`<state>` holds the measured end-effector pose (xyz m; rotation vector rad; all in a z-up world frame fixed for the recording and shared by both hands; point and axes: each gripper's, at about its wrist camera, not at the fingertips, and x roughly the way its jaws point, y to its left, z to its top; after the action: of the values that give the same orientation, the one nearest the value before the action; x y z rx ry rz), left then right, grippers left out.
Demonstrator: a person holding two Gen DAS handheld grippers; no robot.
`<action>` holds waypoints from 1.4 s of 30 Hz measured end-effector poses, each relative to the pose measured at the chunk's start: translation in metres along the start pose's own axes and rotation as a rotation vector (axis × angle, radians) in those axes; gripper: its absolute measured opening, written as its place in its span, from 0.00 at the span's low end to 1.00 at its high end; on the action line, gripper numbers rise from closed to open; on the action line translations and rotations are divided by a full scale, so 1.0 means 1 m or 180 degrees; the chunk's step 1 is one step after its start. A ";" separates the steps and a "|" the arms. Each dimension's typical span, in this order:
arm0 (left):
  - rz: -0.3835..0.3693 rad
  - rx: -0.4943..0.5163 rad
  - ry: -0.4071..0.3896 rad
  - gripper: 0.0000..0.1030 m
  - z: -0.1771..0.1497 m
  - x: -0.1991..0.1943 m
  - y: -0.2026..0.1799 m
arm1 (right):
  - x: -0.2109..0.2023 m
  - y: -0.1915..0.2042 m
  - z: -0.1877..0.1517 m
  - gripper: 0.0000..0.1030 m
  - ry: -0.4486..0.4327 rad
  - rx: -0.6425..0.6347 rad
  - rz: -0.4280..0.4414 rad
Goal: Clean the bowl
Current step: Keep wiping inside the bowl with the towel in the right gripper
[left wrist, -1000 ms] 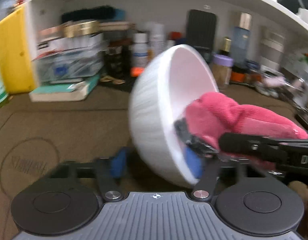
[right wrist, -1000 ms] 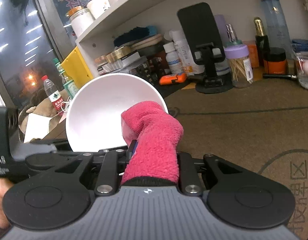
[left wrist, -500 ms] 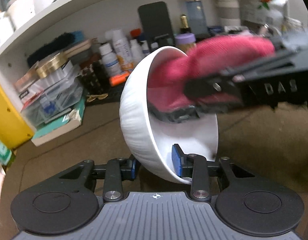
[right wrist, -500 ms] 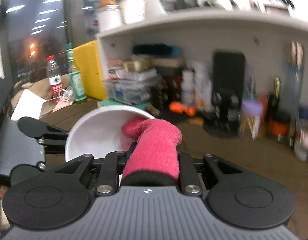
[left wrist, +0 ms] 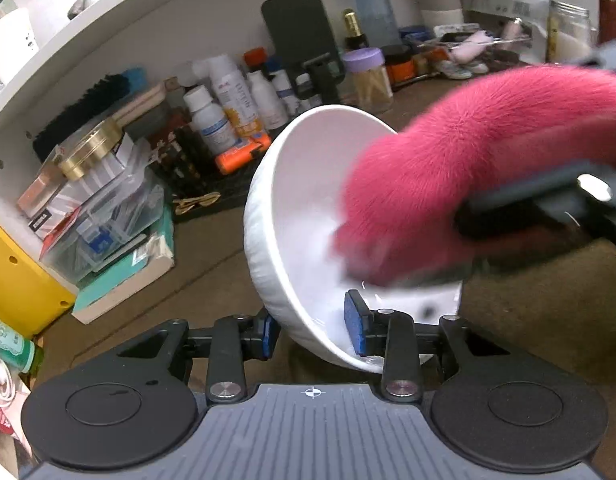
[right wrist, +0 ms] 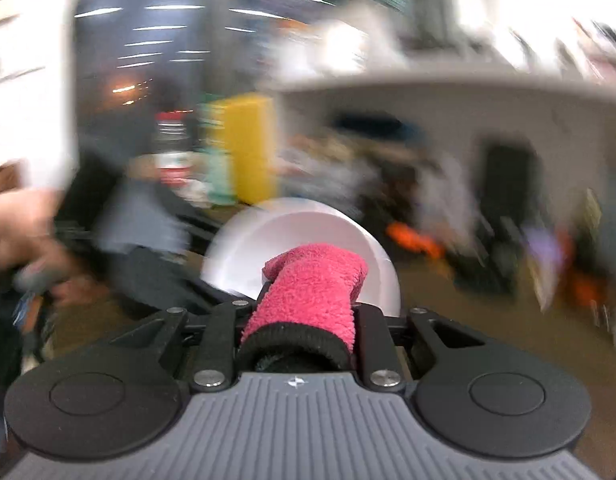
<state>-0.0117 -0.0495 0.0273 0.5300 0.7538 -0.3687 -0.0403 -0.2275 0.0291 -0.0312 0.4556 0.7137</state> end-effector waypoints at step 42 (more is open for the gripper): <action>0.0273 -0.0089 -0.0138 0.21 -0.001 -0.020 -0.024 | 0.008 0.030 0.033 0.21 -0.0066 -0.0424 -0.0119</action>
<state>-0.0378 -0.0657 0.0337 0.5247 0.6912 -0.2889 -0.0416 -0.1934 0.0590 -0.1570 0.3862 0.7062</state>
